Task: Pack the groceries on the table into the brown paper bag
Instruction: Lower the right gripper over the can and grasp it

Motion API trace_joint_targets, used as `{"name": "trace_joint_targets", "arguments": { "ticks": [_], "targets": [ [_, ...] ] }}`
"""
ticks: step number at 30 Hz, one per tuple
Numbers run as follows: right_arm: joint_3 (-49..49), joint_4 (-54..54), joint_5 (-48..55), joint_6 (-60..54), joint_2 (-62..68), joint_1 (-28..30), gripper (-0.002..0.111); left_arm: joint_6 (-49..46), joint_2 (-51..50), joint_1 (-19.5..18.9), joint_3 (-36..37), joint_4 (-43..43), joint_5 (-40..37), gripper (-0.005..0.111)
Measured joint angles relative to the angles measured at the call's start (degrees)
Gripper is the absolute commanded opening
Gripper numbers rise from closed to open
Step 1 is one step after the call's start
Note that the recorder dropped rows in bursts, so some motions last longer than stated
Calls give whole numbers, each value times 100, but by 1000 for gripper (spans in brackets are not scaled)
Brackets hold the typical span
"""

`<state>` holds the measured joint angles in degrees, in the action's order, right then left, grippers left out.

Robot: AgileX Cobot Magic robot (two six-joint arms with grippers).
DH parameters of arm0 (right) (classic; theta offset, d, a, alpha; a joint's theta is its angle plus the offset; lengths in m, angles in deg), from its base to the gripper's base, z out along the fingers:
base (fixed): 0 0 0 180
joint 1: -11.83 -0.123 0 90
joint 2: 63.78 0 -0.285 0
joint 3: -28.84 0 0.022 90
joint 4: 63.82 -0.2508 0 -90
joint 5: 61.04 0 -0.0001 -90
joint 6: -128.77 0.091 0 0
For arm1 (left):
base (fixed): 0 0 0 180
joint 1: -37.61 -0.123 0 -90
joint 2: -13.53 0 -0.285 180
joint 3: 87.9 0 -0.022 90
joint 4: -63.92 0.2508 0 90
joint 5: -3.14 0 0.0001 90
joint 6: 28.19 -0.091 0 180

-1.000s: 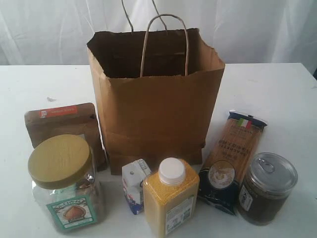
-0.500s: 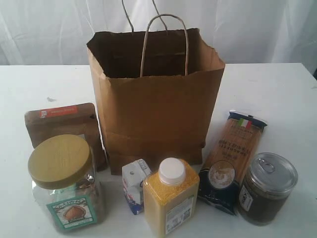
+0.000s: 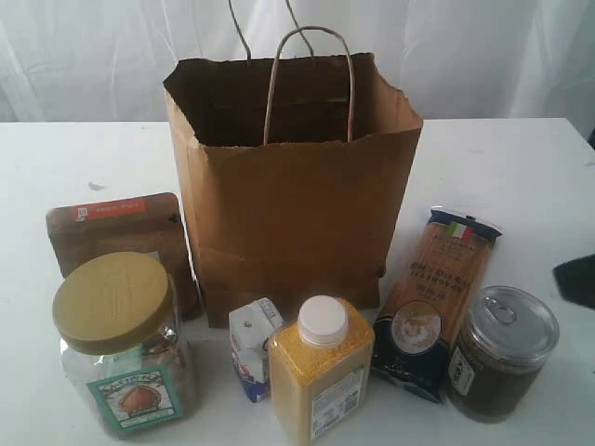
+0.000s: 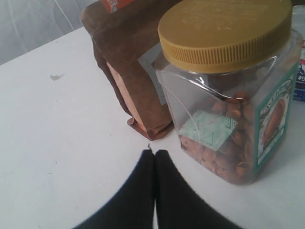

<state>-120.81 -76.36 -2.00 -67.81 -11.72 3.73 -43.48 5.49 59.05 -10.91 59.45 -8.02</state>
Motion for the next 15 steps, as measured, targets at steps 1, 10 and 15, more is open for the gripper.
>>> {"name": "trace_joint_targets", "arguments": {
  "ticks": [1, 10, 15],
  "targets": [
    [-13, 0, 53, -46, 185, -13, 103, 0, 0, 0, 0, 0, 0, 0],
    [-123, 24, 200, -372, 1635, -466, 103, 0, 0, 0, 0, 0, 0, 0],
    [-323, 228, 176, -455, 2262, -552, 103, 0, 0, 0, 0, 0, 0, 0]
  ]
}}
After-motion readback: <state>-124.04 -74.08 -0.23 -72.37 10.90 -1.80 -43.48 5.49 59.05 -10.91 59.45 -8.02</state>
